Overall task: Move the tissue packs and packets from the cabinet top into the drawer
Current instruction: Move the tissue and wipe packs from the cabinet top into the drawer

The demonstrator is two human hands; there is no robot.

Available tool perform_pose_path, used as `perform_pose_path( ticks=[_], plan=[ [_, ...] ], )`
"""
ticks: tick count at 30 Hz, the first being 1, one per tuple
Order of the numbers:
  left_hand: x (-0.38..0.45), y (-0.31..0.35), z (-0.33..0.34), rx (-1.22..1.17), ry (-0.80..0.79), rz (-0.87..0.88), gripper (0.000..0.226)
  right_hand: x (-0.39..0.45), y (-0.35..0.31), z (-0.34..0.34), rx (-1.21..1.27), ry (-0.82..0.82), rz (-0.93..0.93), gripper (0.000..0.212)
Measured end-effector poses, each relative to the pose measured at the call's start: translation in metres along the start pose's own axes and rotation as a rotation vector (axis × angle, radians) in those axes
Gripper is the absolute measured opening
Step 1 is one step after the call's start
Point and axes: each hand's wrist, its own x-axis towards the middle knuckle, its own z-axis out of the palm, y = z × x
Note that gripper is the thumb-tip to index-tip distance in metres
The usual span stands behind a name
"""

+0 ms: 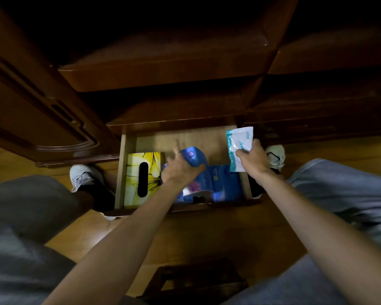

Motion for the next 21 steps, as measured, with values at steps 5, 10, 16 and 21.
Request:
perform_pose_path(
  ticks=[5,10,16,21],
  plan=[
    [0.006,0.017,0.040,0.239,-0.096,0.065,0.098,0.000,0.004,-0.004,0.020,0.016,-0.012,0.032],
    [0.016,0.004,0.059,0.237,-0.243,0.111,0.096,0.005,0.017,-0.003,0.030,-0.008,-0.001,0.028],
    [0.023,-0.007,0.061,0.277,-0.162,0.144,0.093,0.006,0.018,0.006,-0.005,-0.038,-0.018,0.032],
    [0.019,-0.005,0.062,0.253,-0.129,0.144,0.093,-0.001,0.017,0.007,-0.132,-0.157,-0.027,0.035]
  ],
)
